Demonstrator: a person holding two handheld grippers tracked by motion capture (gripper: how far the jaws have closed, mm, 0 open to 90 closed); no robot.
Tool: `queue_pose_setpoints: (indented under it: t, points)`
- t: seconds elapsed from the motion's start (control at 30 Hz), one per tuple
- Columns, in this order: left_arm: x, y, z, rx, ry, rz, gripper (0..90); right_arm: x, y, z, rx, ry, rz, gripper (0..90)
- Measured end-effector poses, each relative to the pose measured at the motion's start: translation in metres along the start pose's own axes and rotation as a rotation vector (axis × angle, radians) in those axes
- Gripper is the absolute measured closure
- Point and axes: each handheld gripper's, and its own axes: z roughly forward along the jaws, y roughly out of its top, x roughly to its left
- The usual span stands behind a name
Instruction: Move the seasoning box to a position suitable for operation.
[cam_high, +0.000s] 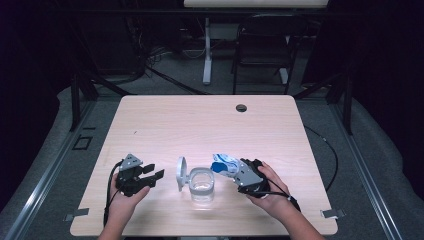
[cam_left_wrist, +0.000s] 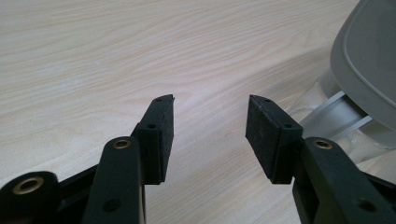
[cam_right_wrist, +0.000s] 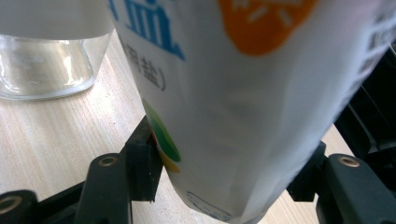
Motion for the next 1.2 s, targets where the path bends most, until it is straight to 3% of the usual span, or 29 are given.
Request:
queue_pose_setpoints:
  t: [0.33,0.8,1.2]
  points:
    - [0.0002,0.0000,-0.0005,-0.003,0.001,-0.002,52.2,0.0029,0.0065,0.0006,0.024,-0.017,-0.093,41.0]
    - [0.0013,0.0001,-0.0011,0.007,0.001,0.001,52.3,0.0047,0.0096,0.0004,0.053,-0.036,-0.167,41.1]
    - [0.0016,-0.0008,0.0001,-0.008,0.005,-0.006,52.3,0.0063,0.0105,0.0034,0.069,-0.019,-0.200,41.2]
